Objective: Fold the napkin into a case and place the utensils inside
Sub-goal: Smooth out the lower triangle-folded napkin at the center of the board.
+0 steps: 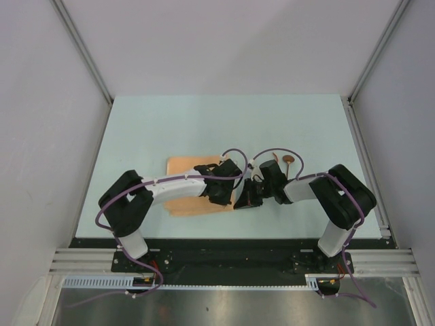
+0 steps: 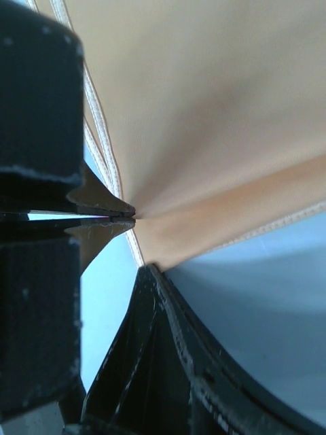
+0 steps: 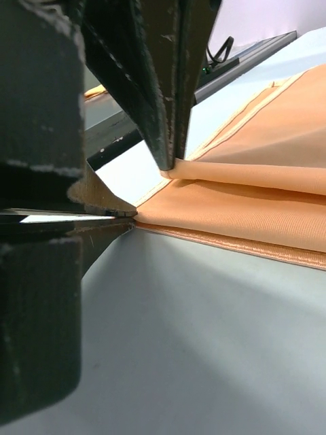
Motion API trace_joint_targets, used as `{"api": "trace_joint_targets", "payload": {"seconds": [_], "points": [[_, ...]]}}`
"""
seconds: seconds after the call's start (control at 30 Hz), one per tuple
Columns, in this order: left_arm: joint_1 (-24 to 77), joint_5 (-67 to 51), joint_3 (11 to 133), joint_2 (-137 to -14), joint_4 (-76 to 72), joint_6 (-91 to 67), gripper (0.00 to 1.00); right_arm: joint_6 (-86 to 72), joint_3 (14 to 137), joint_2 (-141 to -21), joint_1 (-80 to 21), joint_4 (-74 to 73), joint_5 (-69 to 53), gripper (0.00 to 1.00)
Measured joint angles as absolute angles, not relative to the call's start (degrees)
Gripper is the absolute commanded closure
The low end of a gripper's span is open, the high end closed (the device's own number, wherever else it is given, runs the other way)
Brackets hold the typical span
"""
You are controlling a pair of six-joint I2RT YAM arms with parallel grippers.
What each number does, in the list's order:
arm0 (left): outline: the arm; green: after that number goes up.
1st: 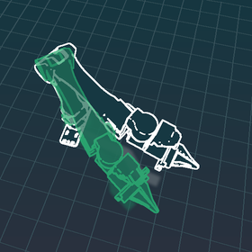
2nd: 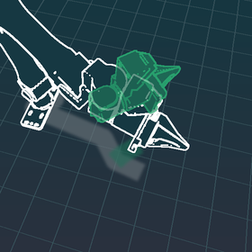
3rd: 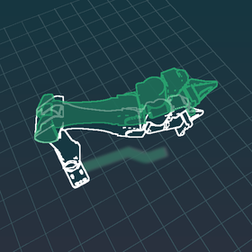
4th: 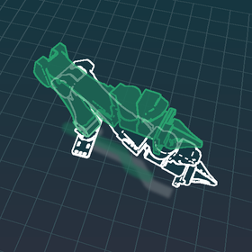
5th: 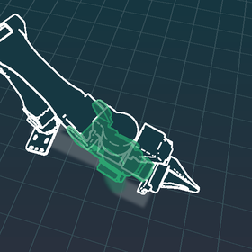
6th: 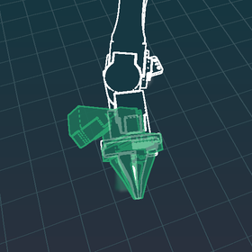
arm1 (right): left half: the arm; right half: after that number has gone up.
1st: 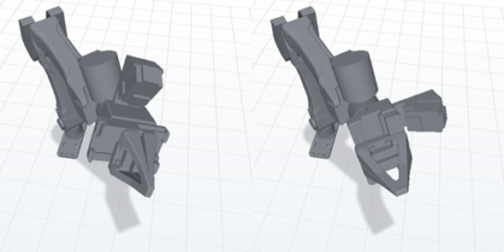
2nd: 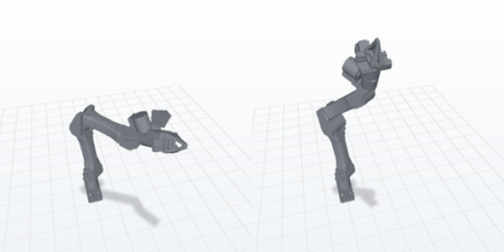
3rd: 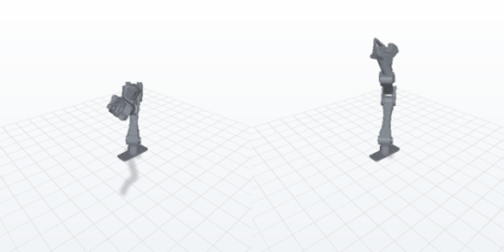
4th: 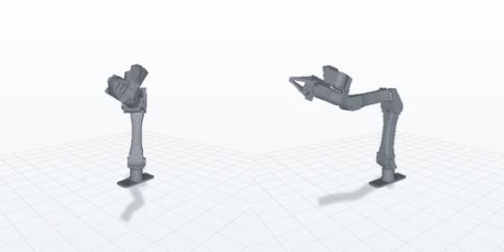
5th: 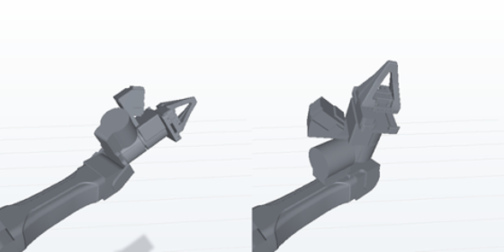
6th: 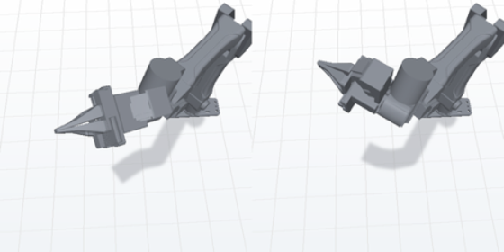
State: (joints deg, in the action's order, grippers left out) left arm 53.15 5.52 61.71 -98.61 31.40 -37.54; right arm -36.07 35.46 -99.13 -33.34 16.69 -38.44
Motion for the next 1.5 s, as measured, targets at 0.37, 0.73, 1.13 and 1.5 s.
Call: {"api": "trace_joint_targets", "payload": {"seconds": [0.37, 0.73, 1.13, 1.5], "points": [[54.26, 3.31, 64.88, -98.67, 32.27, -37.60, 1.00, -36.71, 34.83, -99.24, -33.26, 18.11, -38.63, 1.00], [54.26, 1.32, 66.48, -102.41, 31.90, -37.63, 1.00, -37.93, 34.06, -99.24, -33.15, 19.55, -38.65, 1.00], [54.26, 0.19, 66.48, -102.74, 30.57, -37.85, 0.91, -39.03, 33.63, -99.83, -32.97, 21.15, -39.44, 0.89], [52.97, 3.05, 66.32, -92.36, 36.75, -36.88, 0.40, -34.79, 35.92, -93.01, -31.86, 9.72, -36.73, 0.39]]}}
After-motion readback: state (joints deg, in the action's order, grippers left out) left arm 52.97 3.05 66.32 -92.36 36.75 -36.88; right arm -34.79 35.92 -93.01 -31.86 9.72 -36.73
